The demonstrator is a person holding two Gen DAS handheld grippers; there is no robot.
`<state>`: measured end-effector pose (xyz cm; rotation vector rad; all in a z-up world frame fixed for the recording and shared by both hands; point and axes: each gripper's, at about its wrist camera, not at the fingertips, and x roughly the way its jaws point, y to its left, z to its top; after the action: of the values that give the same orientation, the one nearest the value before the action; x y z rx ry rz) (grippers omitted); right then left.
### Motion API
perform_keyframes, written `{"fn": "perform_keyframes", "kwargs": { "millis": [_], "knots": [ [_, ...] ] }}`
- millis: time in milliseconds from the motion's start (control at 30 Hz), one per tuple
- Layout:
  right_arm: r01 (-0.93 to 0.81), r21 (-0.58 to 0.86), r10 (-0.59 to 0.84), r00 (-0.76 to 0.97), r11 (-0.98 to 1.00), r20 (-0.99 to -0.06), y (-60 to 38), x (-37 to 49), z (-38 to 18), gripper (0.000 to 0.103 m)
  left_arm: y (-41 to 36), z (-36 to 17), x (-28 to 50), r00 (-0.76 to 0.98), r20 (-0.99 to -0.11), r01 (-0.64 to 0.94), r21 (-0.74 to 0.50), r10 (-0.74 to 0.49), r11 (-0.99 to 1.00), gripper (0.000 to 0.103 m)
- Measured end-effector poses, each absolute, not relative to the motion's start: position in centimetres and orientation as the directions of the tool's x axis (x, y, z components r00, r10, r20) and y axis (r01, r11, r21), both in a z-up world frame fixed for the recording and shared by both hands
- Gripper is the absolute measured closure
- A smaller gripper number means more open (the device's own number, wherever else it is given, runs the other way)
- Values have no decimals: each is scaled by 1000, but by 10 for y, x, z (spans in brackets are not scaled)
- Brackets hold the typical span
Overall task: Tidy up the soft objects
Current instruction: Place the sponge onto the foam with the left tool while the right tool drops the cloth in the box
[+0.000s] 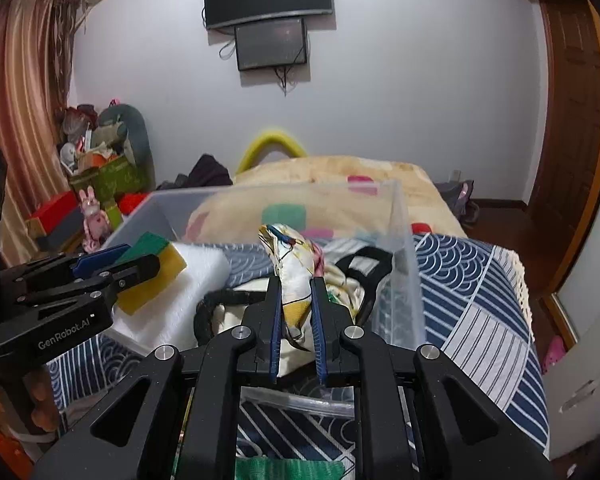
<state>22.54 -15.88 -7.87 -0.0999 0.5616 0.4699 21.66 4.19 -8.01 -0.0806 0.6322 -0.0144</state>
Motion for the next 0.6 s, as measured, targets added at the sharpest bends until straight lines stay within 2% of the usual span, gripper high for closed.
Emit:
{"fn": "perform_keyframes", "kwargs": {
  "millis": [133,233,300,600],
  "knots": [
    [-465,14,398,740,885,-542,-159,221,-77,89,39,-84,214,800,-599,-6,-79,-43,997,66],
    [-473,8,399,734,881,-549,-162,218,-76,87,36,-82,207,801,-597,2,-74,-46,997,58],
    [-474,7,399,734,881,-549,-166,216,-76,84,35,-79,202,806,-590,6,-72,-48,997,48],
    [-476,36,426,749,879,-507,-187,204,-62,61,27,-60,172,844,-533,28,-50,-51,998,37]
  ]
}}
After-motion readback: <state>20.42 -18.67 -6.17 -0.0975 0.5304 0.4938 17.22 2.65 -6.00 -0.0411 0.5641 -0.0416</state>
